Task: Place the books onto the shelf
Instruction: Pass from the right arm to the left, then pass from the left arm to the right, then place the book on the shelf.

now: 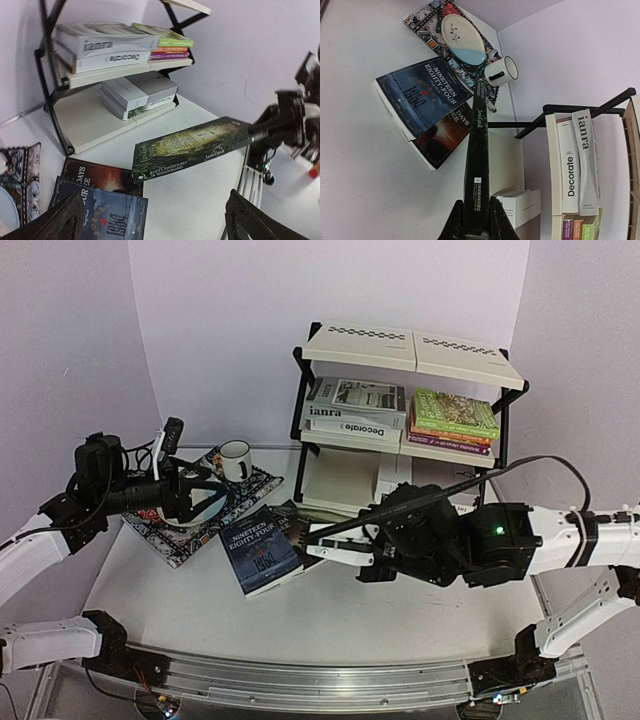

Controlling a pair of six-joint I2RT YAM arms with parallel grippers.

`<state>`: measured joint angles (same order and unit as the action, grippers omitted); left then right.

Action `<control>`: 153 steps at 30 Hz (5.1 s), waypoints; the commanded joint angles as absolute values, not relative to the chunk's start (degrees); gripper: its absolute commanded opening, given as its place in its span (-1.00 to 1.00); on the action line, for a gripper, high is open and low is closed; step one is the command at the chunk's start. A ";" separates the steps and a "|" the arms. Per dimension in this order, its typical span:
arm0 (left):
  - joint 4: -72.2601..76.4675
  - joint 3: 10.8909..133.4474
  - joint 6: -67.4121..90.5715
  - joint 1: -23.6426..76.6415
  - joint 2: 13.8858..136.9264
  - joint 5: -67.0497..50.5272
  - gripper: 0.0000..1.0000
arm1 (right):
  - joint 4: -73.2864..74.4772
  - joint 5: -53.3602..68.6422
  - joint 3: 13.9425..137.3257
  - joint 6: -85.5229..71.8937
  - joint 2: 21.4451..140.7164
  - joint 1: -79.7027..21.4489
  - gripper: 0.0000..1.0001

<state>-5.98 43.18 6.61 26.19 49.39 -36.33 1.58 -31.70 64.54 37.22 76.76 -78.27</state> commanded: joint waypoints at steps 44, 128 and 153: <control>-4.58 49.29 -36.27 41.15 58.54 -54.30 0.12 | 6.62 -5.18 77.72 27.79 63.79 -77.52 -1.00; -19.88 54.08 -32.56 44.38 51.51 -23.76 0.99 | 29.62 -31.63 101.05 42.66 82.94 -73.98 -1.00; -10.52 51.51 0.69 44.40 45.95 1.32 0.99 | 1.77 -52.99 122.87 75.75 90.51 -64.85 -1.00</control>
<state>-13.09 51.16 -5.49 44.31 46.03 -2.63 14.53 -47.48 121.05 70.15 88.63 -68.36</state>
